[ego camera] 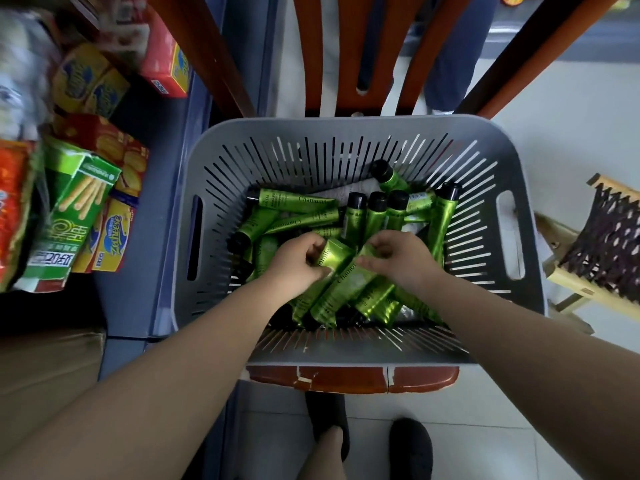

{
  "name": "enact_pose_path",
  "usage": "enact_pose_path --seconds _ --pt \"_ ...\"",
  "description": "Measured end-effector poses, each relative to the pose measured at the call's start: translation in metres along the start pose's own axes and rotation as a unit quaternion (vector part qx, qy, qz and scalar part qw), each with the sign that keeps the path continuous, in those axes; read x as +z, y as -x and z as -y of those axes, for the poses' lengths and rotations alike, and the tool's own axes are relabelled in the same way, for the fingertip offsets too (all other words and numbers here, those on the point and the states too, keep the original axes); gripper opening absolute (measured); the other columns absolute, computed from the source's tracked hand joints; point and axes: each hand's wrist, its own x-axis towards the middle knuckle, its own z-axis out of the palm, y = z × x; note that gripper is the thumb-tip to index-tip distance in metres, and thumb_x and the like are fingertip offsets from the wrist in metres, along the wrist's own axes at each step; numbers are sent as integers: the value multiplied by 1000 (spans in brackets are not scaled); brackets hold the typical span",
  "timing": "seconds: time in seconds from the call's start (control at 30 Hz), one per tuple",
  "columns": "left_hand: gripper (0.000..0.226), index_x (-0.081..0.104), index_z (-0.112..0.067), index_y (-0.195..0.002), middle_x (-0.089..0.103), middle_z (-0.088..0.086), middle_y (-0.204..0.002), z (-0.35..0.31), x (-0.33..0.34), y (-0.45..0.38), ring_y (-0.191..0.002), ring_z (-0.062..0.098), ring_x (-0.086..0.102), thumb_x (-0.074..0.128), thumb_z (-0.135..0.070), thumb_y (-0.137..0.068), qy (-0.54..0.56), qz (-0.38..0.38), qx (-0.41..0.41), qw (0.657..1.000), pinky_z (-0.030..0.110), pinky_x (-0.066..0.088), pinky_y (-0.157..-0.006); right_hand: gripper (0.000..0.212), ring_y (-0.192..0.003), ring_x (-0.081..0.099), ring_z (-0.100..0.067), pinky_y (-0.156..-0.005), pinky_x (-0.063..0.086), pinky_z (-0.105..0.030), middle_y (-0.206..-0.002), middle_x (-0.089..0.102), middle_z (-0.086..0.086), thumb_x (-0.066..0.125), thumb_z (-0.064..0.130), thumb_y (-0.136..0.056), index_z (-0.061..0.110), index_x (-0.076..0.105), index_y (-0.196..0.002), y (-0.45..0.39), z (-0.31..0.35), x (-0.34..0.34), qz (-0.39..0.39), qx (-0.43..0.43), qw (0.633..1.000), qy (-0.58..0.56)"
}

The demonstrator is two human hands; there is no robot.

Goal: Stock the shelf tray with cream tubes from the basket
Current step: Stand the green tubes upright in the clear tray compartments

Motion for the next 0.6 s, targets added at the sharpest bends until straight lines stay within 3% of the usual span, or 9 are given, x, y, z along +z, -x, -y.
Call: enact_pose_path --seconds 0.2,0.33,0.4,0.47,0.53,0.6 --pt "41 51 -5 -122 51 2 -111 -21 -14 36 -100 20 53 67 -9 -84 136 -87 4 987 23 38 -81 25 -84 59 -20 -77 49 -29 -89 66 -10 72 24 -81 5 69 -98 22 32 -8 -49 -58 995 -58" --pt "31 55 -5 -109 60 8 -103 -54 -35 78 -82 19 57 68 -2 -81 172 -130 42 975 17 45 -69 26 -78 56 -16 -72 47 -28 -87 67 -11 73 20 -80 2 71 -99 56 70 -42 -86 -106 986 -94" --pt "24 56 -11 -95 59 -1 -87 -79 -51 104 -77 14 56 68 4 -80 188 -161 69 967 16 45 -70 26 -78 58 -12 -68 46 -16 -85 68 -9 75 19 -79 1 72 -98 78 95 -66 -85 -139 980 -116" --pt "29 55 -18 -82 61 -10 -75 -107 -72 138 -67 4 56 66 9 -79 217 -194 88 953 13 45 -62 24 -67 57 2 -58 39 -3 -80 65 -5 75 17 -78 0 73 -95 106 124 -91 -90 -180 972 -122" --pt "31 56 -19 -80 62 -10 -74 -133 -96 174 -61 0 56 65 11 -79 247 -221 109 937 16 45 -57 19 -54 52 9 -56 40 -4 -71 63 -4 74 14 -78 -1 73 -89 137 157 -118 -92 -230 960 -130" --pt "22 56 -11 -84 62 4 -82 -160 -119 217 -65 7 56 65 9 -80 252 -241 129 928 21 45 -59 12 -62 56 -3 -63 50 -23 -70 65 -6 73 13 -80 1 73 -84 172 190 -144 -73 -267 949 -155"
